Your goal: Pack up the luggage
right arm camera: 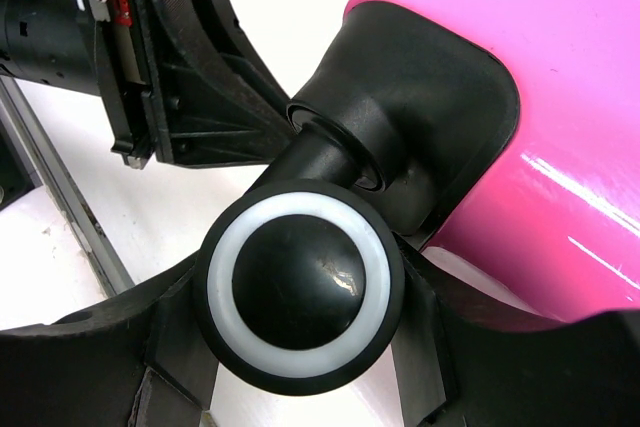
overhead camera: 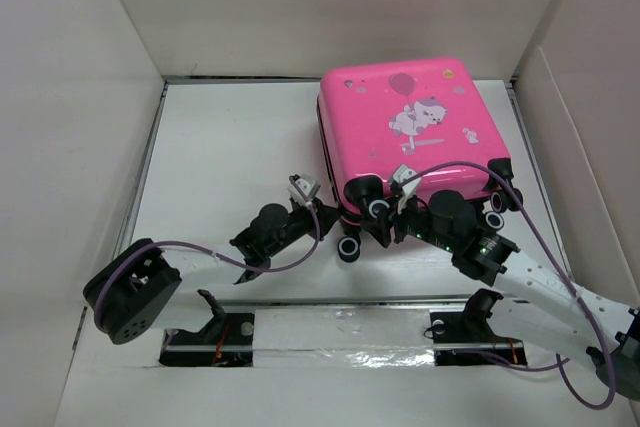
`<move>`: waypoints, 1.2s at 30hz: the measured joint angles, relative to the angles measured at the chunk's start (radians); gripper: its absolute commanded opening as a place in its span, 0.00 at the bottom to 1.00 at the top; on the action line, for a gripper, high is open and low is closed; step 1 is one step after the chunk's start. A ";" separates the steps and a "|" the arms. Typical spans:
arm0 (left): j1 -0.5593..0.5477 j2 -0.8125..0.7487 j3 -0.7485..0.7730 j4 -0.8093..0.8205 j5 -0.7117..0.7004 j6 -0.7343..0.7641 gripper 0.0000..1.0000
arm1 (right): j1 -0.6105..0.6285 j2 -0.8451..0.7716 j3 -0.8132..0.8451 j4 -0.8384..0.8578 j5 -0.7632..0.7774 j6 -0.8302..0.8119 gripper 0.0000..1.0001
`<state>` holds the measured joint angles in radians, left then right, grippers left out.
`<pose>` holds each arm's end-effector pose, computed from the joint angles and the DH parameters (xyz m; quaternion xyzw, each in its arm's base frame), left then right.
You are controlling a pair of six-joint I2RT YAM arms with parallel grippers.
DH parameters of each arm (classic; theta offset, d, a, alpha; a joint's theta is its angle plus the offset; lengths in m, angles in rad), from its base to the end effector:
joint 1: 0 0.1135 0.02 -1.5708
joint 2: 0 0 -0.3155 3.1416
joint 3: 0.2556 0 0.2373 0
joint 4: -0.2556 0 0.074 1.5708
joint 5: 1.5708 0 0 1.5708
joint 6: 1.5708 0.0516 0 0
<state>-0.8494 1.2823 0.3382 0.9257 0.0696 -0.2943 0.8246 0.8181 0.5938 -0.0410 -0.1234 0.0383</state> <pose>0.1551 -0.1818 0.2629 0.2189 0.6792 -0.3998 0.5753 0.1055 0.1235 0.3184 -0.3383 0.7181 0.2980 0.5302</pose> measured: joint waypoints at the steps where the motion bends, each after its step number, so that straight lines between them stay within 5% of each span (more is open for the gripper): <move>1: 0.000 0.003 0.005 0.001 -0.003 0.001 0.10 | 0.000 0.000 0.000 0.000 0.000 0.000 0.00; 32: 0.123 0.053 0.084 -0.006 0.028 0.031 0.00 | 0.000 -0.006 -0.004 0.000 -0.014 -0.001 0.00; 36: 0.123 -0.035 0.032 -0.026 0.029 0.023 0.16 | 0.000 -0.006 -0.005 0.001 -0.014 -0.001 0.00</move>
<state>-0.7265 1.2472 0.3702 0.8993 0.0982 -0.2718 0.8246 0.8124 0.5892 -0.0399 -0.1379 0.0372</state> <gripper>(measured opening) 0.106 0.627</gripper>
